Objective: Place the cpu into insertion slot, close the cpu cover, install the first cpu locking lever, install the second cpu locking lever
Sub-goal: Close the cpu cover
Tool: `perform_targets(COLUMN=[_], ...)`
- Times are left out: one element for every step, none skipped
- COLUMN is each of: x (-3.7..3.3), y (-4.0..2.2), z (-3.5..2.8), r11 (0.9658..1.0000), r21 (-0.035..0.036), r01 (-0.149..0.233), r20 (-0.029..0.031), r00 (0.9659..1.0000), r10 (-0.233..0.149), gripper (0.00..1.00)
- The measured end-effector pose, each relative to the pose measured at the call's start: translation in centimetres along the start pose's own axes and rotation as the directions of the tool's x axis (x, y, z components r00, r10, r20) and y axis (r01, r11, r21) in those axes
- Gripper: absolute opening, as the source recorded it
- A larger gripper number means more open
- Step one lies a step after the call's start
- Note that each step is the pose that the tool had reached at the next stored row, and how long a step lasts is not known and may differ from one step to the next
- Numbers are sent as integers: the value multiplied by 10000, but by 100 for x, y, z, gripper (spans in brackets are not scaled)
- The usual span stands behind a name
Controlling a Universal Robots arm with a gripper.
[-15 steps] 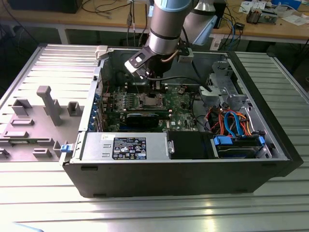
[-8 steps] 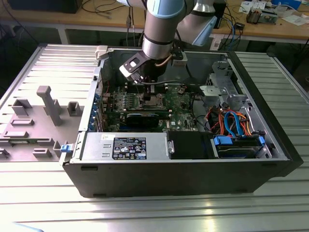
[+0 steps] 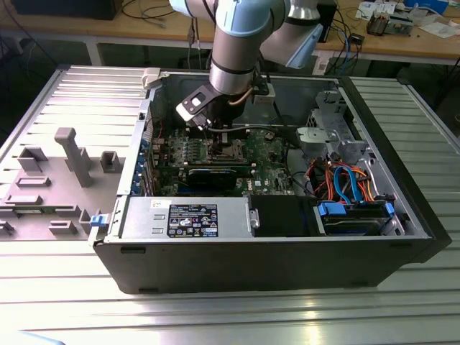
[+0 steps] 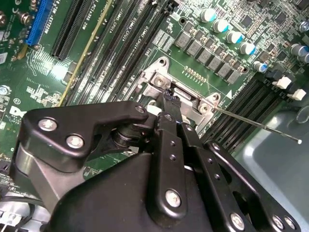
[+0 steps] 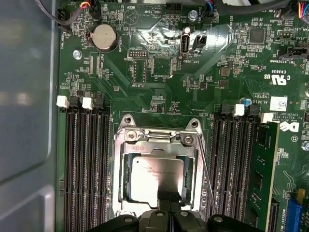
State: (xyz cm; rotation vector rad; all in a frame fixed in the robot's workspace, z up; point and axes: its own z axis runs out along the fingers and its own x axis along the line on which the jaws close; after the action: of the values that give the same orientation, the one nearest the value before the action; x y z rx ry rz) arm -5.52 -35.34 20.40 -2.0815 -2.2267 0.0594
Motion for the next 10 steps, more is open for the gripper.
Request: perform_targets(x=[0,1,2,3,6,5,5,4,4,3], y=[0,1,1,1,1,3,9,24,40,56], z=[2,4,2,-5,-56,-87,-100,-114,-122,-128], r11=[10000,10000,10000,10000,10000,10000,10000,10000,10000,10000], r21=[-2,-5,-7,-12,-15,-8,-9,-5,2,7], r01=[0,0,1,1,3,2,1,0,2,4], r20=[-3,-7,-10,-16,-22,-12,-15,-16,-23,-40], r00=[10000,10000,10000,10000,10000,10000,10000,10000,10000,10000], r10=[0,0,-1,-1,-3,-2,-1,0,-2,-4], gripper=[11,11,11,11,11,11,11,11,11,11])
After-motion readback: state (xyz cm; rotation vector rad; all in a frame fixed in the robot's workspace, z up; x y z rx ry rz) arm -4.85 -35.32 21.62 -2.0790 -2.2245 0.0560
